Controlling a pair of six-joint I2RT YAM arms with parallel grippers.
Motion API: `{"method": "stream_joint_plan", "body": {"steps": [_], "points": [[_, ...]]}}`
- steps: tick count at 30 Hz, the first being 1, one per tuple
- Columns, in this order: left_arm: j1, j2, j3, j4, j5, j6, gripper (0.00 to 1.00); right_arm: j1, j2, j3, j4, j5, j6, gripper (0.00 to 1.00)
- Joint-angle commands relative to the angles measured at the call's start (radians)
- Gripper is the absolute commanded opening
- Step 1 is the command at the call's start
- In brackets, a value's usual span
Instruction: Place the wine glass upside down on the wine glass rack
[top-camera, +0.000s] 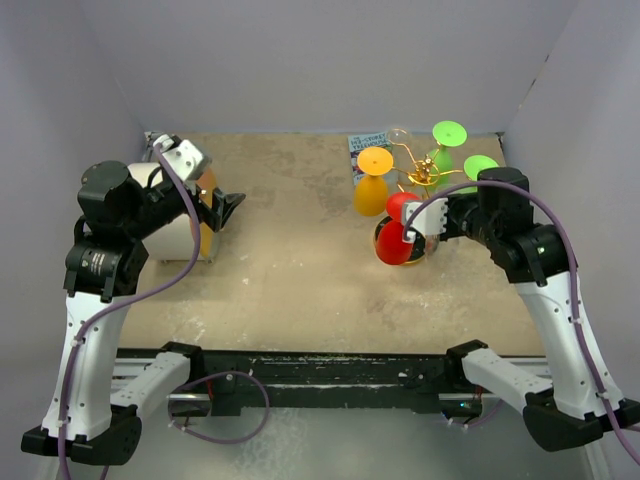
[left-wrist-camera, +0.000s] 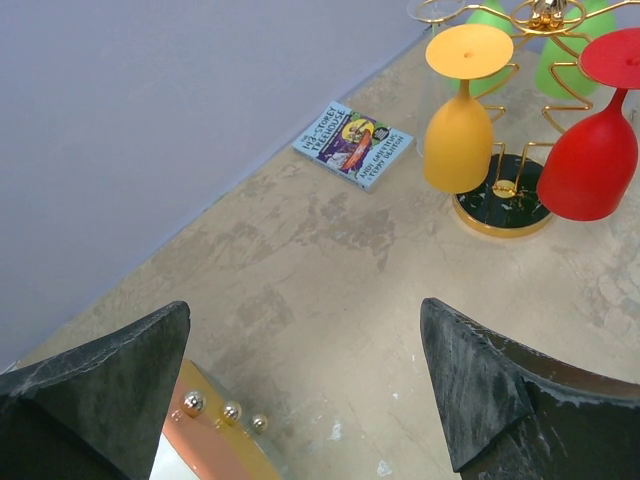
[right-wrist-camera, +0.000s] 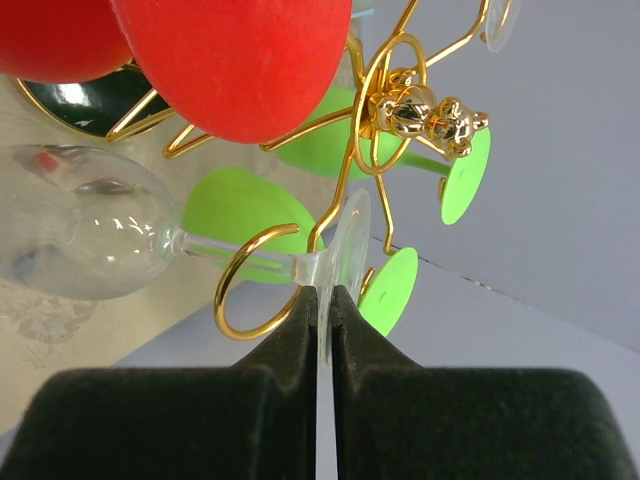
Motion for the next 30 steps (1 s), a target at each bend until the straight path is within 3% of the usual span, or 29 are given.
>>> {"method": "stream_joint_plan", "body": {"steps": [1, 30], "points": [[0.01, -0.012, -0.013, 0.041, 0.018, 0.005, 0.99, 0.005, -0.028, -0.001, 0.054, 0.015, 0.028, 0.0], [0.01, -0.021, -0.023, 0.041, 0.026, 0.012, 0.99, 0.005, -0.079, -0.054, 0.051, 0.035, 0.084, 0.01]]}}
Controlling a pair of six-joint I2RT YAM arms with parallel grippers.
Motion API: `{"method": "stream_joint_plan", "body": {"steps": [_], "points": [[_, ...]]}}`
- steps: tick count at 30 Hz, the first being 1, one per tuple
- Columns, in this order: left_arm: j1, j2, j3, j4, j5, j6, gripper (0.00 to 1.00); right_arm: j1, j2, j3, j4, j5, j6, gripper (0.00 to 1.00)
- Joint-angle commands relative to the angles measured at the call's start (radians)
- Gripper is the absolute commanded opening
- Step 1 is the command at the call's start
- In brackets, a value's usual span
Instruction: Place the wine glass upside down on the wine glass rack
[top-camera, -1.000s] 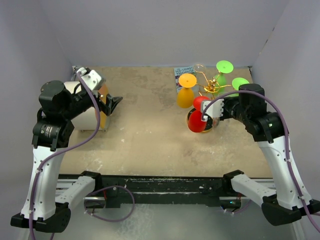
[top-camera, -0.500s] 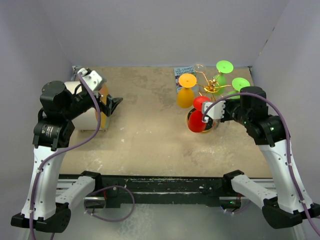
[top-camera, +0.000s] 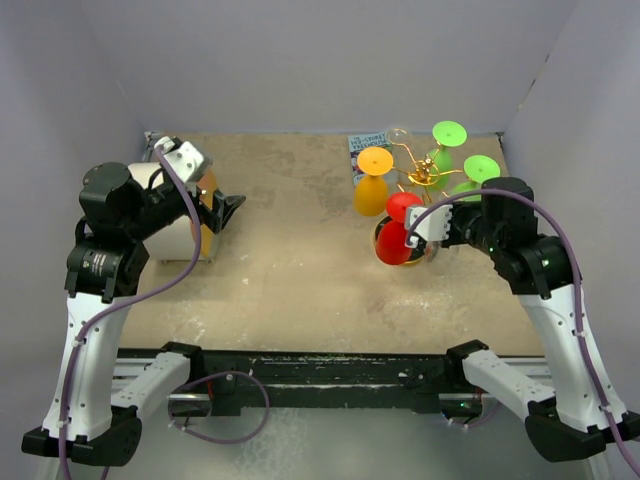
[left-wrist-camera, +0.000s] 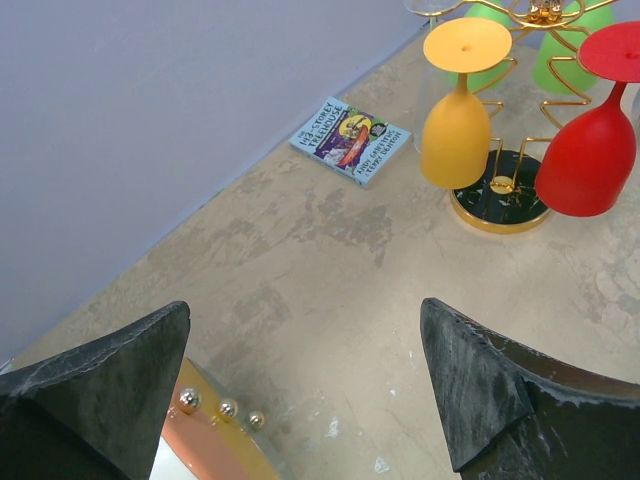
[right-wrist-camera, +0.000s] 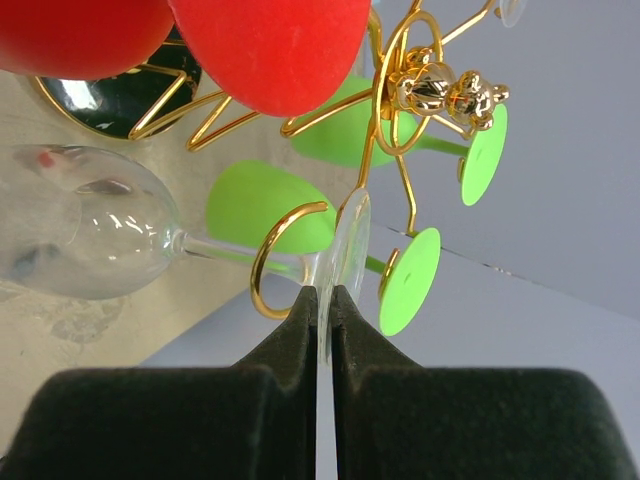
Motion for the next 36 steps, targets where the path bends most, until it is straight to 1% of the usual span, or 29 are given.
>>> {"method": "stream_joint_plan", "body": {"steps": [1, 8, 13, 22, 26, 36], "points": [[0.007, -0.014, -0.006, 0.041, 0.021, 0.011, 0.99, 0.005, -0.021, -0.008, 0.053, 0.026, 0.026, 0.01], [0.007, -0.013, -0.006, 0.042, 0.021, 0.01, 0.99, 0.005, -0.037, -0.016, 0.045, 0.026, 0.033, 0.02], [0.007, -0.012, -0.006, 0.042, 0.024, 0.01, 0.99, 0.004, -0.042, -0.019, 0.041, 0.027, 0.036, 0.07], [0.007, -0.019, -0.008, 0.04, 0.025, 0.013, 0.99, 0.005, -0.041, -0.019, 0.026, 0.034, 0.037, 0.08], [0.007, -0.021, -0.011, 0.041, 0.023, 0.016, 0.99, 0.005, -0.044, -0.024, 0.014, 0.042, 0.037, 0.11], [0.007, -0.025, -0.016, 0.037, 0.023, 0.016, 0.99, 0.005, -0.055, -0.029, 0.01, 0.043, 0.037, 0.14]]}}
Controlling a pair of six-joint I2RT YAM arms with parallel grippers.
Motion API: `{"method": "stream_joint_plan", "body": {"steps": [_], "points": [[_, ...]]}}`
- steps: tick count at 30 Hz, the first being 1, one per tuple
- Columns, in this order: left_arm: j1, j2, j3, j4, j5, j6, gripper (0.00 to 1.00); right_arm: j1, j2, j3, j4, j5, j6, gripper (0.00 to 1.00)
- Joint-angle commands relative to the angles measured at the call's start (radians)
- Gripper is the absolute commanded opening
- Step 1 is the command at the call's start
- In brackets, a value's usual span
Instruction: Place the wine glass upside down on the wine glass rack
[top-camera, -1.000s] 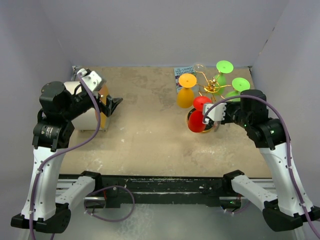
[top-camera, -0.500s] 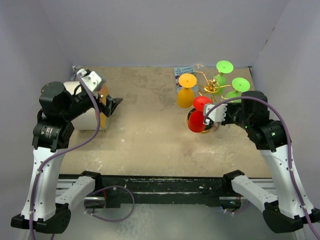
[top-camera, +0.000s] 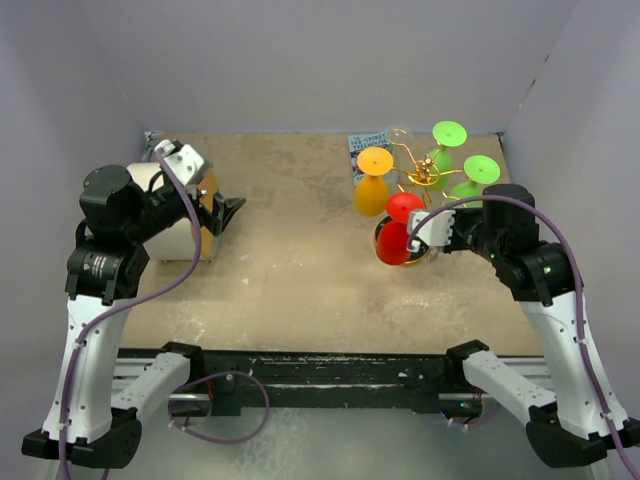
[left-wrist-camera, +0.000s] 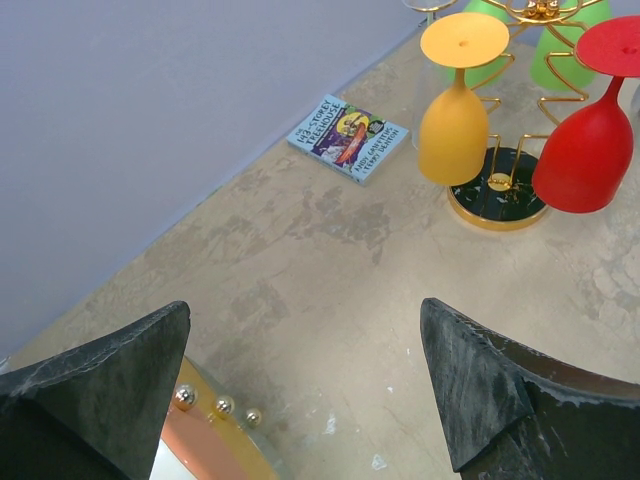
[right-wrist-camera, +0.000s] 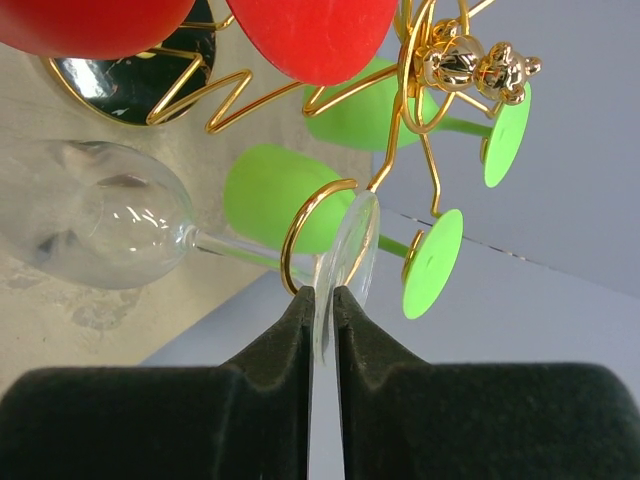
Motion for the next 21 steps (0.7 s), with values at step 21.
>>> {"method": "stream_joint_plan", "body": {"steps": [21], "points": [[0.007, -0.021, 0.0, 0.034, 0.022, 0.018, 0.99, 0.004, -0.019, 0.031, -0.011, 0.036, 0.013, 0.21]]}}
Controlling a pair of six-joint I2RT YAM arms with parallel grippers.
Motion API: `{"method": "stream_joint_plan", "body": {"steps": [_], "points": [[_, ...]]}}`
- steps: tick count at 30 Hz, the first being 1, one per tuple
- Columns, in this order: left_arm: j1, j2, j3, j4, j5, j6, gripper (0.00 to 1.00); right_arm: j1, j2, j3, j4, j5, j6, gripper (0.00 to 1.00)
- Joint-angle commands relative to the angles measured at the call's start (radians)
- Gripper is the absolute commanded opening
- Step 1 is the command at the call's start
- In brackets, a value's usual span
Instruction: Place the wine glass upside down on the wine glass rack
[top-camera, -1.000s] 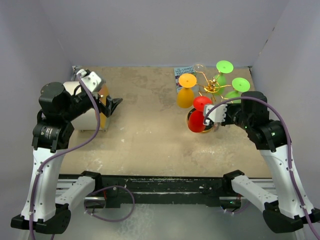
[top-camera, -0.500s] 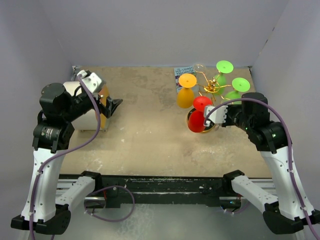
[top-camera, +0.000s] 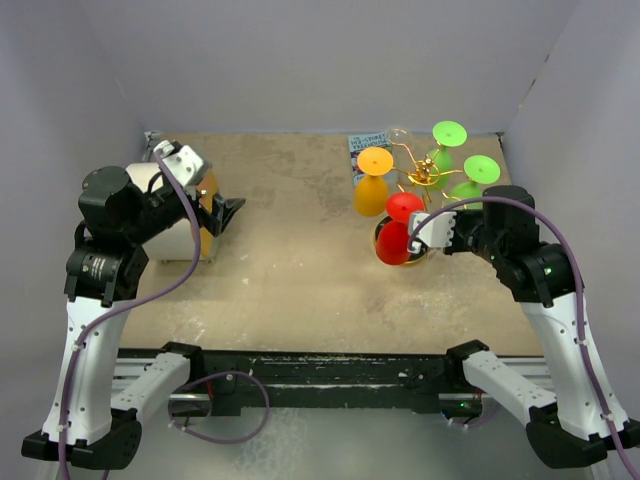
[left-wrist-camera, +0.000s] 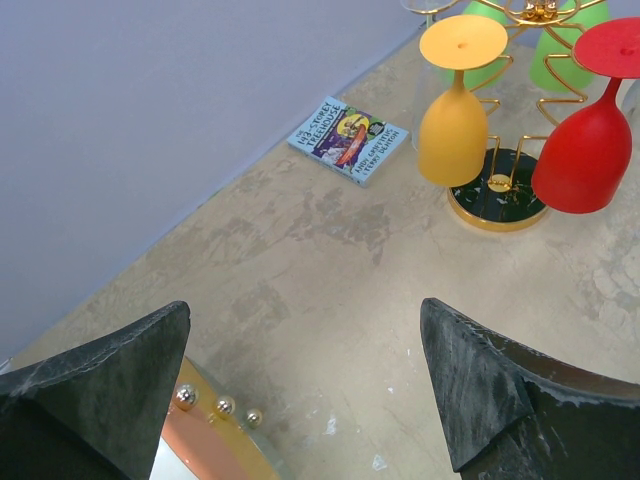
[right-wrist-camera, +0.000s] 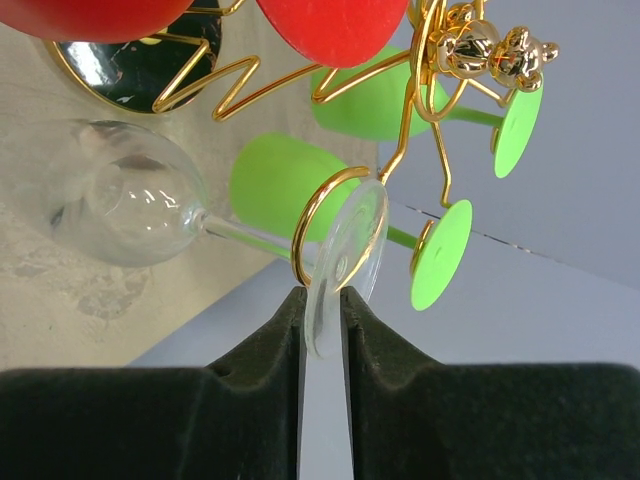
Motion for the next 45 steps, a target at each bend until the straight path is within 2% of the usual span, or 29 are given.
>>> {"method": "stream_joint_plan", "body": {"steps": [1, 19, 25, 38, 44, 45], "points": [[0.007, -0.013, 0.001, 0.034, 0.021, 0.018, 0.99, 0.005, -0.011, 0.034, 0.005, 0.019, 0.012, 0.22], [0.007, -0.018, -0.001, 0.033, 0.021, 0.02, 0.99, 0.005, -0.024, 0.007, 0.014, 0.023, 0.014, 0.29], [0.007, -0.02, -0.002, 0.033, 0.021, 0.021, 0.99, 0.005, -0.028, -0.004, 0.019, 0.021, 0.014, 0.37], [0.007, -0.021, -0.001, 0.031, 0.021, 0.021, 0.99, 0.005, -0.038, -0.006, 0.001, -0.004, 0.03, 0.62], [0.007, -0.021, -0.002, 0.033, 0.016, 0.023, 0.99, -0.002, -0.045, 0.028, 0.03, -0.029, 0.113, 0.71], [0.007, -0.021, -0.003, 0.033, 0.01, 0.021, 0.99, -0.011, -0.047, 0.04, 0.046, -0.028, 0.149, 0.76]]}}
